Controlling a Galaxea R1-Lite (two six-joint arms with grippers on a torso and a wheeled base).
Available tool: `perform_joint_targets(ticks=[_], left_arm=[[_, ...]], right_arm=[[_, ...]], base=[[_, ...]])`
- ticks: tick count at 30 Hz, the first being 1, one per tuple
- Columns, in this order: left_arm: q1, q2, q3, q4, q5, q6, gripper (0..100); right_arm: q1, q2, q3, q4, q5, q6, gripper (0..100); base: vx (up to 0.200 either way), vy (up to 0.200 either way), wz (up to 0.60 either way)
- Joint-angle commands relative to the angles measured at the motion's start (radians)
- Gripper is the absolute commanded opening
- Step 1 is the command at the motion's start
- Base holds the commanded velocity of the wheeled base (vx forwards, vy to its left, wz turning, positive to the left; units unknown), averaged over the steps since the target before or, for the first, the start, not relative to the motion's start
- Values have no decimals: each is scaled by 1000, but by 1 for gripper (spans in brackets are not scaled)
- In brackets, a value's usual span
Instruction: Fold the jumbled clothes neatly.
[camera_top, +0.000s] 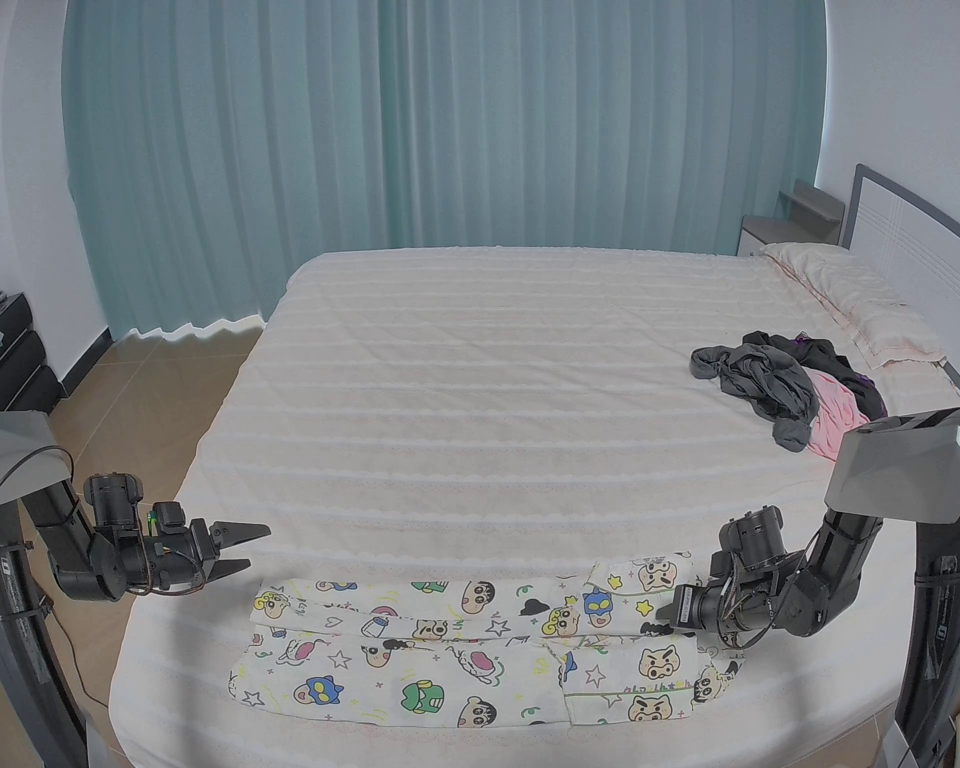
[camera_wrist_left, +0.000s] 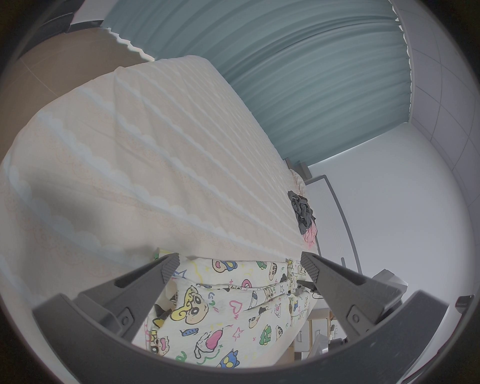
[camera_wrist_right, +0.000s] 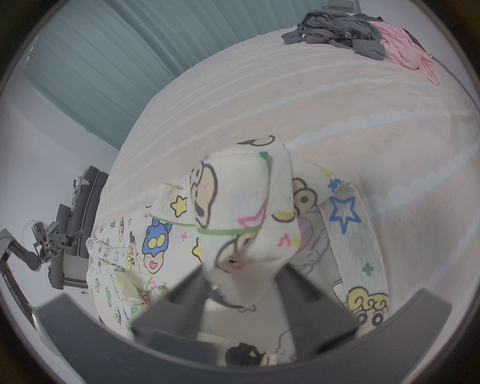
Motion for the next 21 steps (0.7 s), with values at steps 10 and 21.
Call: perform_joint_targets(ticks=[10, 21], left_arm=[[1, 0, 0, 0, 0, 13, 100], [1, 0, 0, 0, 0, 21, 100]], right_arm=[[-11, -114, -11, 206, -3, -4, 0], [-16, -125, -24, 260, -4, -14, 100]], base=[[0, 0, 0], [0, 0, 0]])
